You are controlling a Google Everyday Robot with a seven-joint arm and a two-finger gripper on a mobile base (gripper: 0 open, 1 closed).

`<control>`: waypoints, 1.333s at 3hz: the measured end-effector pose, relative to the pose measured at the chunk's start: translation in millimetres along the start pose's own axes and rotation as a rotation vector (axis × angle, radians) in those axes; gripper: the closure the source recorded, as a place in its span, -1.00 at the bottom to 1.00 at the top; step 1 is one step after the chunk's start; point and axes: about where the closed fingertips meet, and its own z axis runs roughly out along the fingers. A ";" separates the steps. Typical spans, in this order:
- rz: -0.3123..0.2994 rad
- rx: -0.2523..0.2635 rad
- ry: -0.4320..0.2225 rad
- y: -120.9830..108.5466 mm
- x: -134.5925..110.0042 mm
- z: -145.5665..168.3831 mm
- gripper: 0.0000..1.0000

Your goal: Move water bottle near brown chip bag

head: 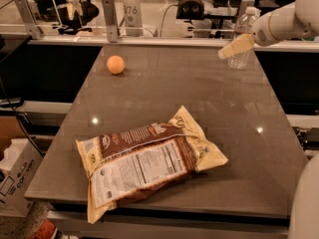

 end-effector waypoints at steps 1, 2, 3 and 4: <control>0.017 -0.013 -0.015 3.1 -4.6 11.7 -0.65; 0.025 -0.026 -0.027 4.9 -9.5 12.9 -0.20; 0.035 -0.039 -0.036 7.2 -12.9 11.2 0.27; 0.036 -0.072 -0.055 16.5 -18.3 3.9 0.76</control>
Offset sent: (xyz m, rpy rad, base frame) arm 0.0111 0.0123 0.0103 0.0643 -0.0076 0.0151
